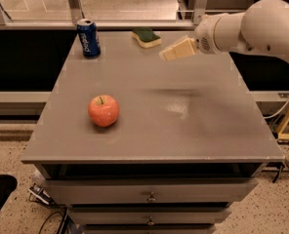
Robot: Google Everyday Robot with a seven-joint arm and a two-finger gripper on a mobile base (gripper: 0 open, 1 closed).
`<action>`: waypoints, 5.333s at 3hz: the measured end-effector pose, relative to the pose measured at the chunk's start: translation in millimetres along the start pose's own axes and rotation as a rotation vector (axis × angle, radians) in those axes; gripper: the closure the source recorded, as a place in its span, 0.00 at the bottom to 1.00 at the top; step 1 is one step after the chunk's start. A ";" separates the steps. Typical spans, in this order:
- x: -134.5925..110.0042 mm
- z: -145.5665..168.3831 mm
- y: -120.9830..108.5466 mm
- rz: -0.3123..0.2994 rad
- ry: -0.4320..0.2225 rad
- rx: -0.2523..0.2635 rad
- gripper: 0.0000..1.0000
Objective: Move sponge near apple
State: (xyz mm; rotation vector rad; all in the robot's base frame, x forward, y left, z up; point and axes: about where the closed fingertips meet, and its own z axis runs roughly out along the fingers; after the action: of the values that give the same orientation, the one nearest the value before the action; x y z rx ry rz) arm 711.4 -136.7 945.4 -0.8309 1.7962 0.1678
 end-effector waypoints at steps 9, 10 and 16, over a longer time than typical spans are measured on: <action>18.3 233.4 -10.2 0.243 0.019 -0.214 0.00; 20.2 236.5 -6.8 0.251 0.024 -0.220 0.15; 9.8 225.1 -5.6 0.239 -0.015 -0.252 1.00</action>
Offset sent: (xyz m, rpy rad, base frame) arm 0.1565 -0.0011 -0.0176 0.1818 -0.2059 0.0339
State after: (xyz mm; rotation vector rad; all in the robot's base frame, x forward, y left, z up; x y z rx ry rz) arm 888.3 -35.0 849.7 -0.7845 1.8816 0.5631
